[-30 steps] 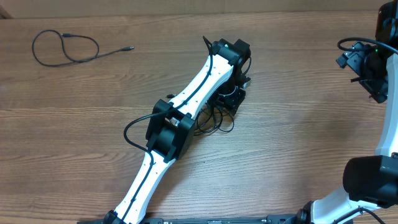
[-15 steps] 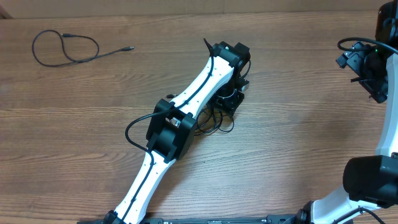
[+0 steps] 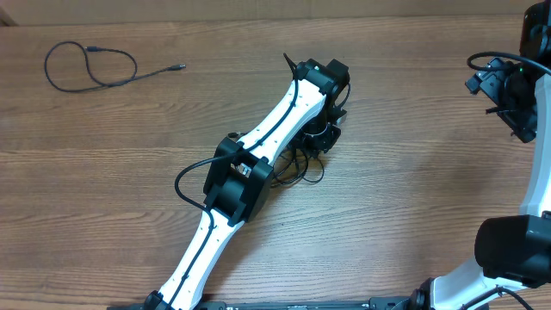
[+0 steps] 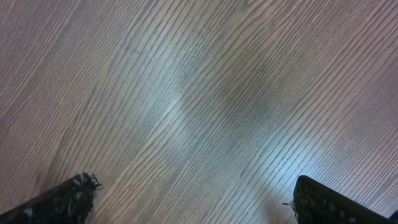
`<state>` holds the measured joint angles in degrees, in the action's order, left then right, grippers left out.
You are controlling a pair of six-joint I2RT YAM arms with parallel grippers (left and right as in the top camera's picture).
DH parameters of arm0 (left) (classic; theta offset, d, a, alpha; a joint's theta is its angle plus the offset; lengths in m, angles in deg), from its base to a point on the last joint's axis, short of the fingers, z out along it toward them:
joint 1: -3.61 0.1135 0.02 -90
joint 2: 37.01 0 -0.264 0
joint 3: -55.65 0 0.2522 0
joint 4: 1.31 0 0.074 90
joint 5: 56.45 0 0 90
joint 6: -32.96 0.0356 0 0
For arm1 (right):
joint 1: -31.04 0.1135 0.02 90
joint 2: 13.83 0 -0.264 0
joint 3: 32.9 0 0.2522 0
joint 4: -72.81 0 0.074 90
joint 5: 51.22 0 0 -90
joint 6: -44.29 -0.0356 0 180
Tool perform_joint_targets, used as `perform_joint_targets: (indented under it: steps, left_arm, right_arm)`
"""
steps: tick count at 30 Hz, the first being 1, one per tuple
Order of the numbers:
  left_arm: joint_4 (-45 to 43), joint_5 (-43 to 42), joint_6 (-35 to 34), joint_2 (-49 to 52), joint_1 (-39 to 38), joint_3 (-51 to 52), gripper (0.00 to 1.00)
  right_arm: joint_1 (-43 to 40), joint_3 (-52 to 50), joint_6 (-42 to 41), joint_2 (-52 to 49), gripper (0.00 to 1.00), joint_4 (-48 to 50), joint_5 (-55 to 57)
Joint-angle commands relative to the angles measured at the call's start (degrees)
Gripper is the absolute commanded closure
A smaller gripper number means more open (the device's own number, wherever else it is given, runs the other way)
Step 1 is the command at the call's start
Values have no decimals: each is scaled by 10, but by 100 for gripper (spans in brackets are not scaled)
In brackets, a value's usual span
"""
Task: Untangle cables
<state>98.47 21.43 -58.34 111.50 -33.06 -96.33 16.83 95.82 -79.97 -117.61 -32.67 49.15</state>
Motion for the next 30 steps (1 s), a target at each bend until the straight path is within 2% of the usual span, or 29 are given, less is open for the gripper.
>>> perform_joint_targets:
  steps: [1,4,10,16,24,27,30]
  left_arm:
    - [23,-6,-21,-57,7,-76,96]
    - [17,-17,-44,-113,19,-167,96]
    - [-49,-66,-58,-210,47,-253,96]
    - [-170,-85,-99,-316,86,-266,96]
    - [-307,-87,-129,-377,101,-266,96]
    - [-334,-67,-139,-386,101,-266,96]
    - [-320,-8,-174,-387,101,-265,96]
  right_arm:
    - [-1,-3,2,1,0,1,-1]
    - [-1,-3,3,1,0,1,-1]
    - [-1,-2,2,1,0,1,-1]
    - [-1,-3,2,1,0,1,-1]
    - [-1,-3,2,1,0,1,-1]
    - [-1,-3,2,1,0,1,-1]
    - [-1,-2,2,1,0,1,-1]
